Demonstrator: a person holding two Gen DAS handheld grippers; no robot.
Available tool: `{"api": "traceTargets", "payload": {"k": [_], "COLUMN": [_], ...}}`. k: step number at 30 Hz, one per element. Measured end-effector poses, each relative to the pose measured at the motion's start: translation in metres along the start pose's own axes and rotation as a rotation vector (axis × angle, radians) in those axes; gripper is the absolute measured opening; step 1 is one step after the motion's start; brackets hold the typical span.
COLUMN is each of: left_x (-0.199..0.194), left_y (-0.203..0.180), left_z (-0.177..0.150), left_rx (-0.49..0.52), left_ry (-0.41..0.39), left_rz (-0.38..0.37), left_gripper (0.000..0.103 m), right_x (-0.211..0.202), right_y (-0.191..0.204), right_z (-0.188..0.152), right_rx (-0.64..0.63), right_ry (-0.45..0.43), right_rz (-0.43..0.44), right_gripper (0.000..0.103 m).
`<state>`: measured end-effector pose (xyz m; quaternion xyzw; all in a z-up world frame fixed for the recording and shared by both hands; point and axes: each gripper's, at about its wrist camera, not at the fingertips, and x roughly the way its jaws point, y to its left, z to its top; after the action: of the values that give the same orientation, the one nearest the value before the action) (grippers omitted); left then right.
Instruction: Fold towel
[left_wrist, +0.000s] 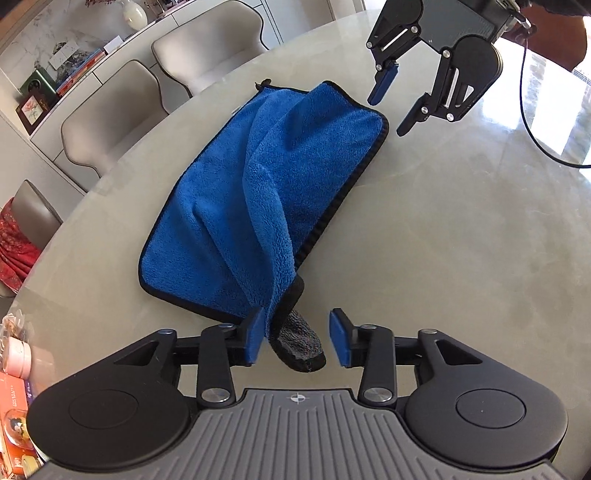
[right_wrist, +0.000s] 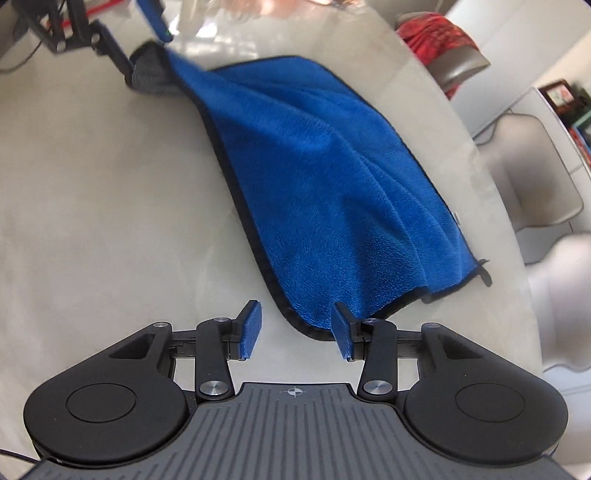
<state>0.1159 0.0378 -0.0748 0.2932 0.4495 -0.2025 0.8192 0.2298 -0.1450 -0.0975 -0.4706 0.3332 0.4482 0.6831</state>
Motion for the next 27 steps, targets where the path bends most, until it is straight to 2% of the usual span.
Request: {"api": "traceTargets", "payload": {"k": [5, 8, 9, 11, 12, 14, 15, 16, 20, 23, 27], "left_x": [0.009, 0.011, 0.012, 0.012, 0.013, 0.013, 0.013, 0.015, 0.017, 0.019, 0.018], "left_y": [0.0, 0.003, 0.004, 0.005, 0.006, 0.008, 0.009, 0.01, 0.011, 0.01, 0.01], "left_z": [0.001, 0.001, 0.001, 0.0, 0.0, 0.0, -0.001, -0.002, -0.004, -0.005, -0.007], "left_rx": [-0.007, -0.029, -0.036, -0.046, -0.05, -0.054, -0.058, -0.062, -0.077, -0.081, -0.081], "left_ry": [0.012, 0.005, 0.008, 0.01, 0.011, 0.011, 0.012, 0.014, 0.024, 0.029, 0.032], "left_rz": [0.013, 0.024, 0.018, 0.013, 0.01, 0.014, 0.014, 0.009, 0.002, -0.002, -0.004], "left_gripper": [0.044, 0.05, 0.052, 0.052, 0.052, 0.052, 0.052, 0.052, 0.052, 0.052, 0.052], "right_x": [0.007, 0.01, 0.012, 0.017, 0.021, 0.023, 0.021, 0.019, 0.017, 0.018, 0.021], "right_y": [-0.004, -0.01, -0.015, -0.026, -0.03, -0.033, -0.031, -0.029, -0.025, -0.031, -0.046], "right_z": [0.001, 0.002, 0.002, 0.002, 0.001, -0.002, -0.002, -0.003, -0.001, -0.001, -0.002], "right_rx": [-0.019, -0.017, 0.005, 0.074, 0.106, 0.125, 0.113, 0.102, 0.069, 0.106, 0.213], "right_ry": [-0.016, -0.021, -0.019, -0.002, 0.012, -0.007, -0.031, -0.055, -0.065, -0.055, -0.05], "right_rz": [0.016, 0.031, 0.042, 0.069, 0.091, 0.13, 0.126, 0.122, 0.115, 0.15, 0.227], "right_gripper": [0.043, 0.047, 0.053, 0.079, 0.095, 0.09, 0.077, 0.07, 0.067, 0.065, 0.049]}}
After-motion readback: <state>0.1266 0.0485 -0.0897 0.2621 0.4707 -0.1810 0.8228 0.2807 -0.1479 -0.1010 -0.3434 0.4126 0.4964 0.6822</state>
